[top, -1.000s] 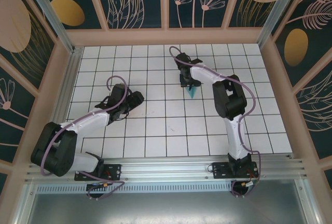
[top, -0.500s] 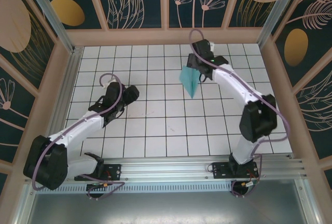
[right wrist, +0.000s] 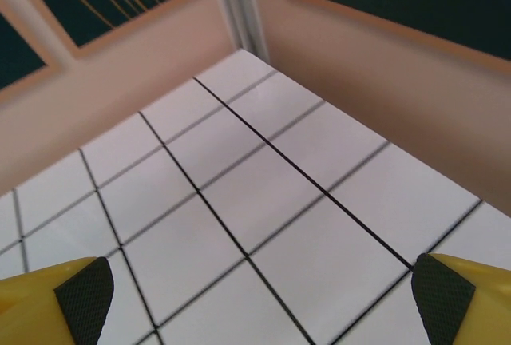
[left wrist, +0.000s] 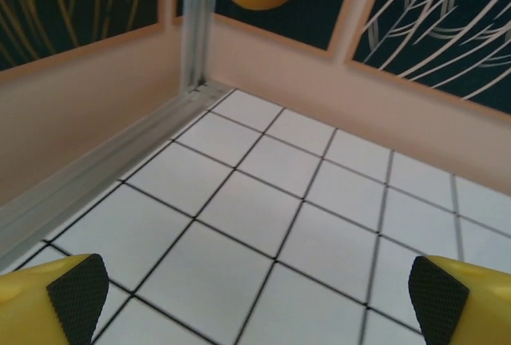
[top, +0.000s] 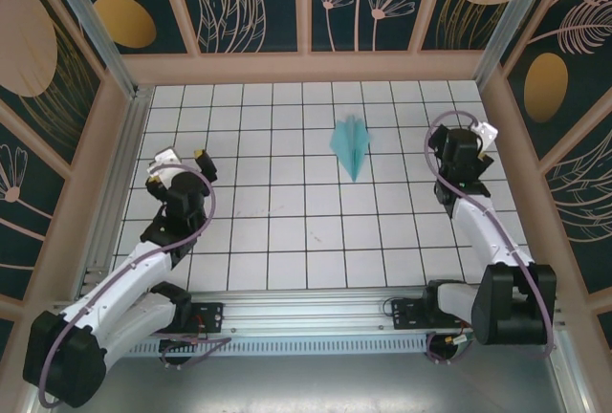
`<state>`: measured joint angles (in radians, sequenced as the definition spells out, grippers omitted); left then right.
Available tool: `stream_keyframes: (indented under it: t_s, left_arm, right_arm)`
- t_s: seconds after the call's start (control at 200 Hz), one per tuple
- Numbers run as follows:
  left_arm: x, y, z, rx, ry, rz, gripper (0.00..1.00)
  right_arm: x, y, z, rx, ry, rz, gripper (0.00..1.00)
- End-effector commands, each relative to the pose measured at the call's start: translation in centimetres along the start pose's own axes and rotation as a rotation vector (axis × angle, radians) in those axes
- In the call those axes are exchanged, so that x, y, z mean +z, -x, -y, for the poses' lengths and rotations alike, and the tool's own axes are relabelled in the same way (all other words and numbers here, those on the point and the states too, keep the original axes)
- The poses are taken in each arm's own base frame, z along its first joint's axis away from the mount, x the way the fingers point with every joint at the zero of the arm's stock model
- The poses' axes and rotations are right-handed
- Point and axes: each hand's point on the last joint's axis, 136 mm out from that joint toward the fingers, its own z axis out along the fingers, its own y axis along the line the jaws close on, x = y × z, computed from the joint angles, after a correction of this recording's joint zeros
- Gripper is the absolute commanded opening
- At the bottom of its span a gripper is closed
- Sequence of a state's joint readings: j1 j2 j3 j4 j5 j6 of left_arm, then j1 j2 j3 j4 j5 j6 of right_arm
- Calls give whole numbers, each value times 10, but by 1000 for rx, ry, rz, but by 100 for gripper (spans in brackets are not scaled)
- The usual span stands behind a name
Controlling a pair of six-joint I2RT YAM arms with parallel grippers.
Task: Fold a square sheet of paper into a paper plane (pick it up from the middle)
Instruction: Reset both arms
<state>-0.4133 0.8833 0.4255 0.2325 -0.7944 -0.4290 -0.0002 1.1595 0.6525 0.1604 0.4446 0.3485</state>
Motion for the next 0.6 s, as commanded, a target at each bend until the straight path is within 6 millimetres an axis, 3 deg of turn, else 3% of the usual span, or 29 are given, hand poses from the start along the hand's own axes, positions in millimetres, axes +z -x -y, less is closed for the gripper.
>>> stream_keyframes:
  t_s: [0.0, 0.195, 0.385, 0.595]
  left_arm:
    - [1, 12, -27, 23, 102, 110, 98]
    - [19, -9, -39, 32, 61, 94, 99]
    - [36, -17, -35, 89, -22, 96, 99]
    - [35, -27, -24, 81, -163, 160, 98]
  right_arm:
    - [-5, 7, 12, 28, 20, 148, 99]
    - [-8, -29, 10, -102, 93, 178, 99]
    - [-16, -40, -17, -203, 220, 249, 99]
    - [-11, -57, -32, -248, 304, 267, 99]
